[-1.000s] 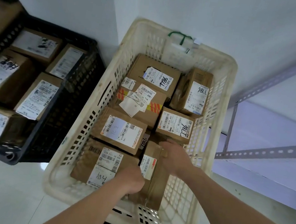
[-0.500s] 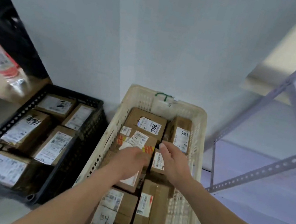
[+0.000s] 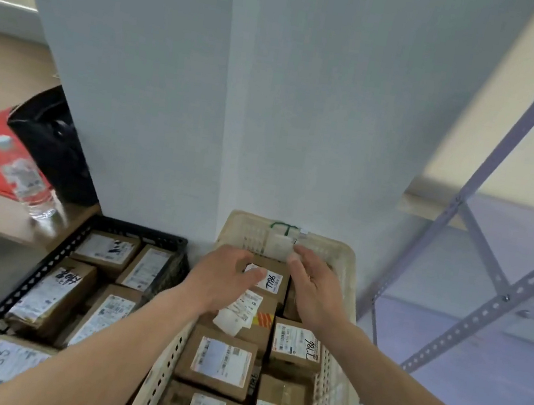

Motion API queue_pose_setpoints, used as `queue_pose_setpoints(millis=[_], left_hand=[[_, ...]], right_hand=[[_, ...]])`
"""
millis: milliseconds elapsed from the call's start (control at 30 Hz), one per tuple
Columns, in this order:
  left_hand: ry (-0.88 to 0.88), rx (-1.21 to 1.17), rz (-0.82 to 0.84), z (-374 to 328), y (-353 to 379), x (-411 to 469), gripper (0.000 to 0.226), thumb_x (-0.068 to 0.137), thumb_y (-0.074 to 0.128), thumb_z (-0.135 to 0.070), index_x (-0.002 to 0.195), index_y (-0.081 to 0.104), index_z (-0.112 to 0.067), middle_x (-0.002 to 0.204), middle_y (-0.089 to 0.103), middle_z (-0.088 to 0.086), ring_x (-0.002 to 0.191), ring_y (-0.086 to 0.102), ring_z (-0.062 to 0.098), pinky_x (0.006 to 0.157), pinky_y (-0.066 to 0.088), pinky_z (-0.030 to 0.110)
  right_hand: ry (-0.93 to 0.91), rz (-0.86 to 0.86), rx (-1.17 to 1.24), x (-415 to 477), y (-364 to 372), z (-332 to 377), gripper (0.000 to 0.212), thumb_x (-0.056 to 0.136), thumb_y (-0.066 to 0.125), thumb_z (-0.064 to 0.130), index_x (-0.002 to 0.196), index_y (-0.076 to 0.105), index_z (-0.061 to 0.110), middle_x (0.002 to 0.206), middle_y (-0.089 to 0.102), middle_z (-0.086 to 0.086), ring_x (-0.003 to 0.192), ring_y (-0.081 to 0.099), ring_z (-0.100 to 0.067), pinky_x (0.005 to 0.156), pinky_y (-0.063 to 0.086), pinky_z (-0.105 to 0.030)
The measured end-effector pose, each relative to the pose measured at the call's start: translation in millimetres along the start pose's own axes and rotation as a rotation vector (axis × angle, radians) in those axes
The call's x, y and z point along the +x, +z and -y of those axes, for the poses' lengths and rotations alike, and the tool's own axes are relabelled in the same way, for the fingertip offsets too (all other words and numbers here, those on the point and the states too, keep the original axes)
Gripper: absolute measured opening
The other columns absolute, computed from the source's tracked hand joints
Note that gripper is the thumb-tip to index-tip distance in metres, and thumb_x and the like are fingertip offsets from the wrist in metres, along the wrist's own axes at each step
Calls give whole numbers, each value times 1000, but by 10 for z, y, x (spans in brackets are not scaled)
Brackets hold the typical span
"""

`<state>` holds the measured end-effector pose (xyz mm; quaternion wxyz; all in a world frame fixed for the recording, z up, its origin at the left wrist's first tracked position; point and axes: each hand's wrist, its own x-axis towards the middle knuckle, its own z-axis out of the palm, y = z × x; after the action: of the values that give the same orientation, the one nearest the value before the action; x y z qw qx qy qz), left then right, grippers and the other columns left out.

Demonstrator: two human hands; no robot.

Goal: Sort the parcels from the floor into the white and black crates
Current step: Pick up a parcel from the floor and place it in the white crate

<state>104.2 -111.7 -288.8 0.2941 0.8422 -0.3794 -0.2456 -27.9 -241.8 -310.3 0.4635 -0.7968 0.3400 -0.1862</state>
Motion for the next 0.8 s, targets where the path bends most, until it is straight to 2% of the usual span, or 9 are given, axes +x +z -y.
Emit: queue_pose_setpoints(millis=[67, 133, 200, 267, 333, 467, 533, 667, 800], left_hand=[[11, 4, -19, -28, -67, -49, 56, 98, 57, -48, 144, 51, -18, 148, 50, 0, 135, 47, 17, 108, 35, 29], [19, 11, -42, -42, -135, -105, 54, 98, 57, -48, 142, 53, -18, 147, 51, -1, 133, 47, 16, 103, 35, 26], [4, -3, -67, -45, -211, -174, 56, 97, 58, -49, 144, 51, -18, 148, 50, -2, 134, 46, 15, 100, 32, 23], [-19, -25, -105, -43, -301, -272, 59, 96, 58, -50, 145, 49, -19, 150, 47, -3, 136, 45, 15, 101, 31, 22], [-47, -39, -160, -39, -402, -396, 60, 96, 59, -52, 145, 50, -20, 151, 46, -4, 135, 46, 15, 102, 33, 22], [-131, -42, -310, 16, -620, -734, 59, 94, 59, -55, 142, 54, -21, 148, 50, -5, 133, 48, 14, 108, 36, 27], [-177, -33, -387, 75, -706, -970, 58, 92, 58, -56, 139, 57, -23, 145, 53, -5, 129, 50, 14, 110, 40, 33], [-301, -41, -513, 193, -771, -1587, 51, 95, 60, -50, 137, 59, -21, 142, 53, -3, 129, 51, 17, 105, 39, 29], [-438, -76, -668, 344, -675, -2322, 49, 94, 62, -51, 132, 63, -20, 138, 56, -3, 127, 52, 16, 104, 39, 28]], right_hand=[[-15, -5, 0, -30, -13, 81, 85, 81, 38, 78, 146, 55, 27, 141, 62, 4, 130, 56, -15, 112, 44, -41], [-45, -2, -16, -38, -18, 143, 88, 79, 35, 80, 146, 54, 27, 141, 63, 3, 129, 57, -15, 110, 46, -42], [-81, 14, -17, -43, -7, 227, 80, 85, 38, 76, 147, 54, 26, 143, 59, 6, 131, 54, -14, 110, 45, -38], [-119, 29, -31, -26, 18, 327, 60, 99, 47, 60, 147, 53, 24, 141, 55, 10, 133, 50, -12, 109, 40, -31], [-177, 38, -49, 1, 70, 444, 51, 104, 48, 50, 147, 54, 22, 145, 57, 4, 135, 49, -14, 108, 38, -31], [-297, 159, -22, -25, 307, 744, 71, 92, 39, 67, 145, 55, 24, 146, 58, 2, 136, 50, -16, 114, 40, -39], [-355, 234, 7, -95, 451, 874, 69, 92, 39, 67, 145, 55, 26, 147, 56, 4, 137, 49, -15, 116, 39, -40], [-494, 398, 8, -389, 737, 1127, 55, 103, 45, 56, 144, 56, 21, 137, 60, 9, 126, 51, -9, 107, 39, -28], [-613, 571, 20, -857, 1052, 1261, 66, 94, 41, 63, 142, 58, 21, 134, 60, 12, 120, 52, 0, 103, 39, -17]])
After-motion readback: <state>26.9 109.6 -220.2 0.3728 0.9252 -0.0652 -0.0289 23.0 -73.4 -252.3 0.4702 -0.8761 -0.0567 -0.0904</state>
